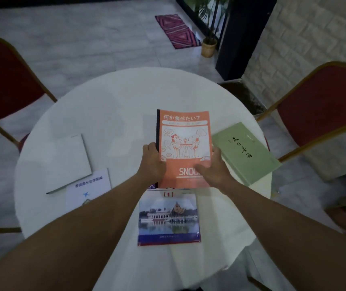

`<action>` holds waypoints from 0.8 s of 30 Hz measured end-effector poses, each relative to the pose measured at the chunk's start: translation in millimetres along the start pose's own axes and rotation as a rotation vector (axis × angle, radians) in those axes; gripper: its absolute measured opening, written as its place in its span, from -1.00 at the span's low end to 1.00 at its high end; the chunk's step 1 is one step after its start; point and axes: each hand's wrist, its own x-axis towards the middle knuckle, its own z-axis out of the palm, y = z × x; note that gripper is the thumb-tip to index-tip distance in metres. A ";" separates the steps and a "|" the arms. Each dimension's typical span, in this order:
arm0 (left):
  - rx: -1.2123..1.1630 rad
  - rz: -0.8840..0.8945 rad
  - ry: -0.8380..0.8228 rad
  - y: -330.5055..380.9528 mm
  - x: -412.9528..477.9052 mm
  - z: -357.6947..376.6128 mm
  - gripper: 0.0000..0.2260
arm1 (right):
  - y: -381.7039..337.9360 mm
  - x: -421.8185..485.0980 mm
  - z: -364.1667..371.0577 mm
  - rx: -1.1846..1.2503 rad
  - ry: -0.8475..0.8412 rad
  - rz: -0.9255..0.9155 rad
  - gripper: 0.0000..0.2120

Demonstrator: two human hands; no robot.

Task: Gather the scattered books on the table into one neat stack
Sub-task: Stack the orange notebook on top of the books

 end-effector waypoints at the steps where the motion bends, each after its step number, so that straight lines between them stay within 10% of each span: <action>1: 0.033 0.005 0.000 -7.0 -8.3 -2.2 -0.66 | 4.1 -7.0 7.2 -0.025 -0.024 0.007 -0.37; 8: 0.193 -0.095 -0.157 -68.6 -58.0 -1.5 -0.59 | 38.8 -56.4 54.1 -0.163 -0.069 0.034 -0.66; 24: 0.376 -0.144 -0.290 -115.1 -90.3 20.1 -0.45 | 69.4 -97.4 90.2 -0.541 -0.056 0.207 -0.31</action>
